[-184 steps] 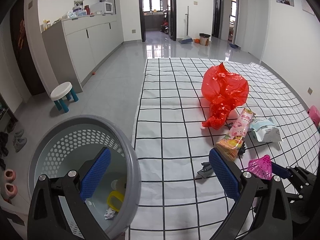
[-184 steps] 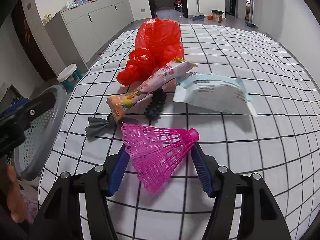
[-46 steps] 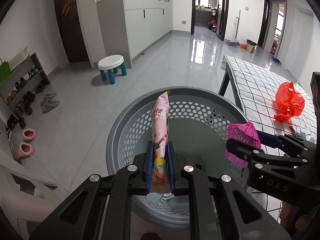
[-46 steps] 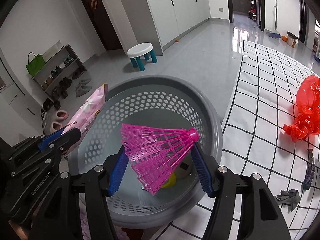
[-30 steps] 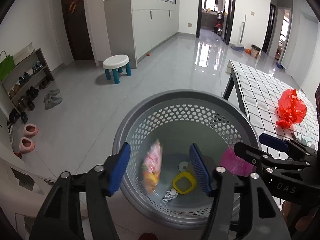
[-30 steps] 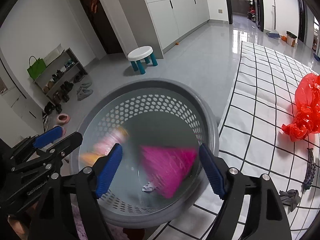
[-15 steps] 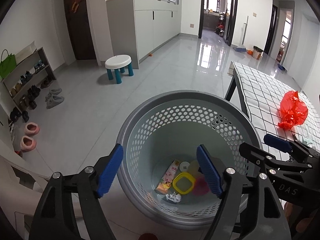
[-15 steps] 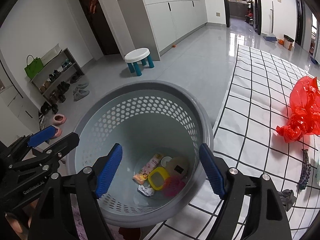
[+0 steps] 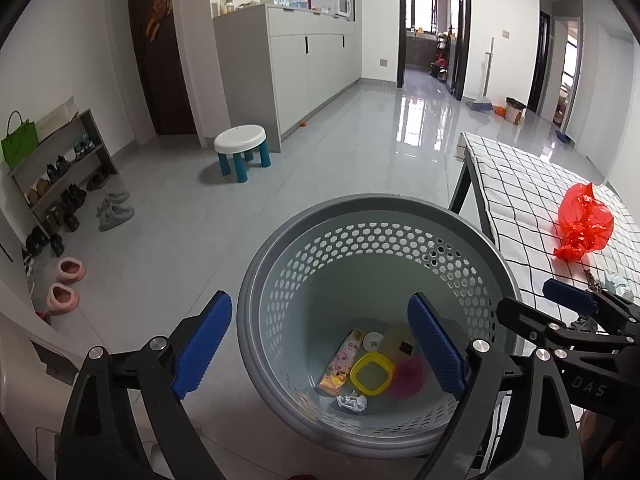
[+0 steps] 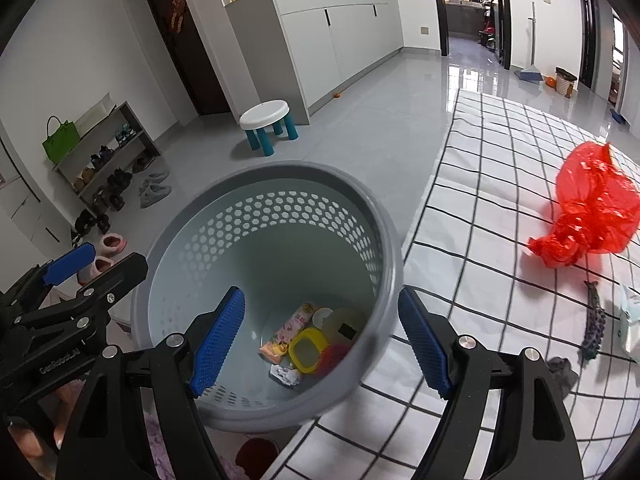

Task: Collect trash
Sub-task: 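Move both tools back from the basket toward the remaining items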

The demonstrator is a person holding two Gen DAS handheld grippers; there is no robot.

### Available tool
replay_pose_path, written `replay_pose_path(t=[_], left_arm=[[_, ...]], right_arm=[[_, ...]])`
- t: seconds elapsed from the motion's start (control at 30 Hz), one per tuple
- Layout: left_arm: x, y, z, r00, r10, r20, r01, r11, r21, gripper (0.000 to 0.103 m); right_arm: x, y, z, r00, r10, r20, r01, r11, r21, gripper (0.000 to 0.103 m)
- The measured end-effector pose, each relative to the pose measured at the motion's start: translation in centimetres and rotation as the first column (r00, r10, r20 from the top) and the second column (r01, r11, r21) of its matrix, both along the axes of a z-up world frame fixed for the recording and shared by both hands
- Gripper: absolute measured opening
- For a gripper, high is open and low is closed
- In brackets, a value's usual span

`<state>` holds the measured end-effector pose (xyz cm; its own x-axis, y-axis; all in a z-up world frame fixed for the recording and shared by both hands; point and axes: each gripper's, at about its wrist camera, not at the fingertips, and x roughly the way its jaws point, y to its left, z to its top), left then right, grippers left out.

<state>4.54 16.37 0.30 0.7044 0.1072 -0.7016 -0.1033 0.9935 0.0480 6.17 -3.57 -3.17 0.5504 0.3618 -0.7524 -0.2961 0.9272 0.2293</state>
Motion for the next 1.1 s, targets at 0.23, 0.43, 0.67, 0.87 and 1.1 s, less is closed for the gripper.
replay_pose_path(t=[0.23,0.43,0.67,0.87,1.1], left_arm=[[-1.0,-1.7,1.5,0.998,-0.054,0.037,0.053,0.998,0.019,0.096],[-2.4,-3.7,2.5,0.991,-0.119,0.054,0.119,0.993,-0.001,0.097],[-3.7,-6.5,3.6,0.983,-0.163,0.078,0.165,0.986,-0.016,0.097],[-4.2,-9.3,4.3,0.975,-0.207,0.082,0.209,0.978,-0.014,0.097],[-4.3,-12.9,4.4,0.963,-0.259,0.074,0.261,0.965,-0.023,0.097]], right_arm=[[-1.9,-2.0,1.5,0.998,-0.042,0.037,0.043,0.999,-0.030,0.076],[-3.6,-4.7,3.0,0.994,-0.090,0.068,0.093,0.995,-0.046,0.076],[-5.5,-8.5,4.4,0.984,-0.148,0.100,0.154,0.987,-0.056,0.076],[-7.0,-12.2,5.6,0.973,-0.196,0.124,0.207,0.975,-0.077,0.076],[-8.1,-16.1,6.0,0.959,-0.250,0.135,0.263,0.961,-0.088,0.076]])
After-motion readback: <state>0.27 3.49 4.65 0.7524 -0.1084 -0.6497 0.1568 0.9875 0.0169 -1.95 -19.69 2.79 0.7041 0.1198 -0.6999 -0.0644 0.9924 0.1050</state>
